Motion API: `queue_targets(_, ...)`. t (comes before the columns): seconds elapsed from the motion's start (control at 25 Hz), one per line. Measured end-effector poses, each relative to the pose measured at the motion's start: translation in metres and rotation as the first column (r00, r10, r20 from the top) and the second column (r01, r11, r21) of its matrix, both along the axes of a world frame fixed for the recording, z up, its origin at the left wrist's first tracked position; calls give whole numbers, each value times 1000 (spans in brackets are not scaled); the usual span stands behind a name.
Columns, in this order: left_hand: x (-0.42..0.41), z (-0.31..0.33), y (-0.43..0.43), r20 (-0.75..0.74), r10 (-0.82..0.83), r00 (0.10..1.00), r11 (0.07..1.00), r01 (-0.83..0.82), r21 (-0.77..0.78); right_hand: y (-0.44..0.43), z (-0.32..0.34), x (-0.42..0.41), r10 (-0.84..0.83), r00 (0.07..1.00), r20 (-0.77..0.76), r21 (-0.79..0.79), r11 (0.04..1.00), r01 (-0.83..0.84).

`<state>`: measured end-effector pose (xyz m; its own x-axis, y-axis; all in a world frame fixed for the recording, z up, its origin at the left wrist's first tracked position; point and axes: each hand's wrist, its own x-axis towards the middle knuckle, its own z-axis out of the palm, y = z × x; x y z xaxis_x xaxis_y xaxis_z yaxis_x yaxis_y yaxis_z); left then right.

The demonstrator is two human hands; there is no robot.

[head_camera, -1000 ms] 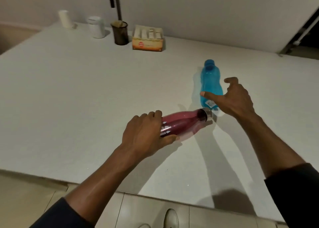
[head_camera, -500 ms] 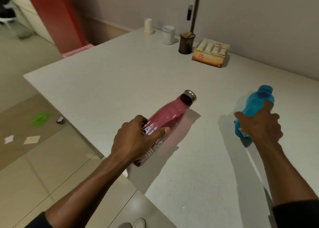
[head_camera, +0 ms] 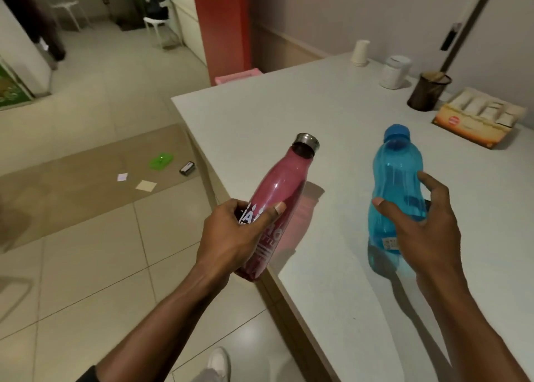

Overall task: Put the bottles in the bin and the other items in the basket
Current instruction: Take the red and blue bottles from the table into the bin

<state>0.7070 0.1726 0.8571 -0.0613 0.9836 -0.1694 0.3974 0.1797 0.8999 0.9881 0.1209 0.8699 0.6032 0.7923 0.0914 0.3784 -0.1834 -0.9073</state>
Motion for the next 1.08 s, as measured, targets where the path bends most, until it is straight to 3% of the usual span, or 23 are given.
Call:
queue_targets(0.12,-31,-7,4,90,59,994,998,-57,-27,9,5,-48,110,990,-90,50,993,-106)
queue_targets(0.56,-224,-22,76,130,287,949,956,-275,-101,98,-7,-248,423,900,-107,94,905,-414)
queue_targets(0.84,-323,-44,114,117,369,922,921,-346,-177,143,-34,-357,551,827,-113,42,834,-550)
queue_targets(0.96,-348,-56,132,110,416,903,899,-389,-202,163,-54,-385,588,799,-129,-47,801,-597)
queue_targets(1.08,-363,-72,150,82,442,893,879,-412,-239,193,-76,-401,617,785,-52,-141,774,-618)
